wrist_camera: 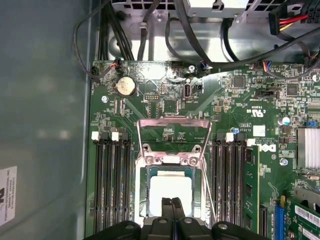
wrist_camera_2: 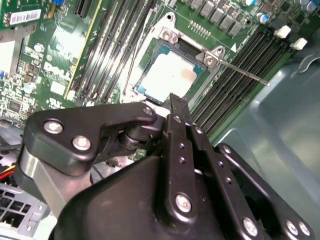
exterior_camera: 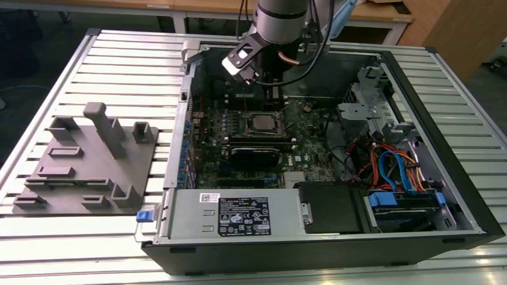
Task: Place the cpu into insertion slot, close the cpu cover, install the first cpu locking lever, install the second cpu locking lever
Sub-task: 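Close the cpu cover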
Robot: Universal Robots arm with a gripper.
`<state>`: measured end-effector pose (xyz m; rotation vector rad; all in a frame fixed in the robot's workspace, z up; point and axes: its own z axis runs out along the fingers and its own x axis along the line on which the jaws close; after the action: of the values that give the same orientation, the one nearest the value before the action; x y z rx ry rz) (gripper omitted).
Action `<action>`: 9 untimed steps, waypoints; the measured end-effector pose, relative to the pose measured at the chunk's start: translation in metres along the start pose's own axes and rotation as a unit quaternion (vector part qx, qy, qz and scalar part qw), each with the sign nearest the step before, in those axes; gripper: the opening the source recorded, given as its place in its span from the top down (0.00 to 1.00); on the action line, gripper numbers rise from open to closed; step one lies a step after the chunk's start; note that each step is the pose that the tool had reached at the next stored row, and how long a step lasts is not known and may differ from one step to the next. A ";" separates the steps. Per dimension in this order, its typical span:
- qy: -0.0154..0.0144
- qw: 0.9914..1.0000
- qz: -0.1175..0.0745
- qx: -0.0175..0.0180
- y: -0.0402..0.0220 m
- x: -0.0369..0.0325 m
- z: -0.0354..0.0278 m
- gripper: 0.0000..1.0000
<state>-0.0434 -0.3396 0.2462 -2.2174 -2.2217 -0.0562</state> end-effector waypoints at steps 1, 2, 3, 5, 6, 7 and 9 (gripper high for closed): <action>0.000 1.000 0.000 0.002 0.0005 0.0000 0.0000 0.89; 0.000 1.000 0.000 0.002 0.0007 -0.0001 -0.0001 0.89; 0.000 1.000 0.000 0.002 0.0009 0.0000 -0.0001 0.89; 0.000 1.000 0.000 0.002 0.0010 0.0000 0.0000 0.89; 0.000 1.000 0.000 0.002 0.0011 0.0000 0.0000 0.89; 0.000 1.000 0.000 0.002 0.0011 0.0000 0.0000 0.89; 0.000 1.000 0.000 0.003 0.0011 0.0000 -0.0006 0.89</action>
<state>-0.0422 -0.3395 0.2469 -2.2154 -2.2193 -0.0500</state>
